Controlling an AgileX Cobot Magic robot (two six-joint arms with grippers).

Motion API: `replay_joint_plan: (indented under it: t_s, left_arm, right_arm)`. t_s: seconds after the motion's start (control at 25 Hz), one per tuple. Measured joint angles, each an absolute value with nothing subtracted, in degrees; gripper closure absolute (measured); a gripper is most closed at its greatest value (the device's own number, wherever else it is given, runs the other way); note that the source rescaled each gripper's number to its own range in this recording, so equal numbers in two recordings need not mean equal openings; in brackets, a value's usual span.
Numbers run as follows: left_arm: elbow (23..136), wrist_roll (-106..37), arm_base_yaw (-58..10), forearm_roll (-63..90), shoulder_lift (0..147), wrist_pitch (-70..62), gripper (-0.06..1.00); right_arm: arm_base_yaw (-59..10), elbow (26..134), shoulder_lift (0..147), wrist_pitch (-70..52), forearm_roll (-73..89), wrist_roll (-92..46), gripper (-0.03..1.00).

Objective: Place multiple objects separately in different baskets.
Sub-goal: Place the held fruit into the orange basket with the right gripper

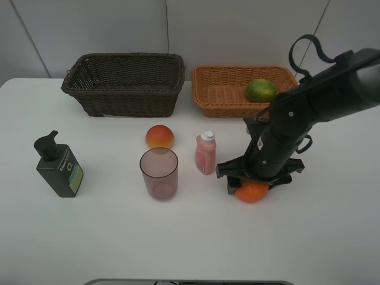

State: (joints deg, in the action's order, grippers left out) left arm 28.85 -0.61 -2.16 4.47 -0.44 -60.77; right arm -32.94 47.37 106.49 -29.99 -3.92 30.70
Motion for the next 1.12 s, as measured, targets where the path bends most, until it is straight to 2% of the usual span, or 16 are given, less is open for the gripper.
replay_joint_plan:
  t_s: [0.32, 0.68, 1.12]
  left_arm:
    - [28.85, -0.61, -2.16, 4.47, -0.44, -60.77, -0.05]
    - [28.85, -0.61, -2.16, 4.47, -0.44, -60.77, -0.05]
    - [28.85, -0.61, -2.16, 4.47, -0.44, -60.77, -0.05]
  right_arm:
    - [-32.94, 47.76, 106.49, -31.14, -3.8, 30.7, 0.34]
    - [-32.57, 53.64, 100.57, -44.86, -8.12, 25.69, 0.34]
    - [-25.88, 72.84, 100.12, -51.17, -10.83, 17.2, 0.34]
